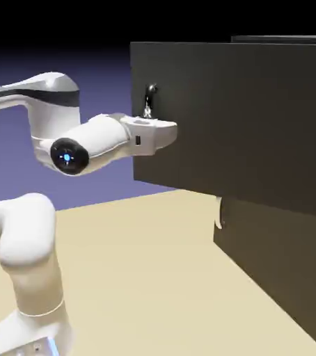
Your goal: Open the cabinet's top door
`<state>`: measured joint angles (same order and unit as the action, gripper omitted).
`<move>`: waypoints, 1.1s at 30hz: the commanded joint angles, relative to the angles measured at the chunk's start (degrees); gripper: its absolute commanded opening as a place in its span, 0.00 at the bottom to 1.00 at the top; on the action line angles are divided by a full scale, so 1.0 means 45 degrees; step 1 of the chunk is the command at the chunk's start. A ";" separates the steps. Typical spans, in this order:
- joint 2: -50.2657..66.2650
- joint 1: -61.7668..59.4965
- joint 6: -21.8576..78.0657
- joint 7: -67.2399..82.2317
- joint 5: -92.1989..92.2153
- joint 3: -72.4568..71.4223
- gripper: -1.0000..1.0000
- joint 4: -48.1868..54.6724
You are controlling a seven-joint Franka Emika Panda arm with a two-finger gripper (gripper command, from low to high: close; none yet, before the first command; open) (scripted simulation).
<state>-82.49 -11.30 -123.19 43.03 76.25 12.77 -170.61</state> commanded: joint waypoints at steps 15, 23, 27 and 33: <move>0.1656 0.0322 0.6043 0.0018 -0.6346 0.6923 0.00 0.2998; 0.3025 0.3061 0.9389 0.0106 -0.8658 1.0227 0.00 0.6615; 0.3352 0.4666 1.0805 -0.0003 -0.9376 1.1491 0.00 0.8461; 0.3469 0.7127 1.2746 -0.0354 -1.0138 1.3035 0.00 1.1230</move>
<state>-66.88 20.76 -65.77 41.43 30.64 71.42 -120.07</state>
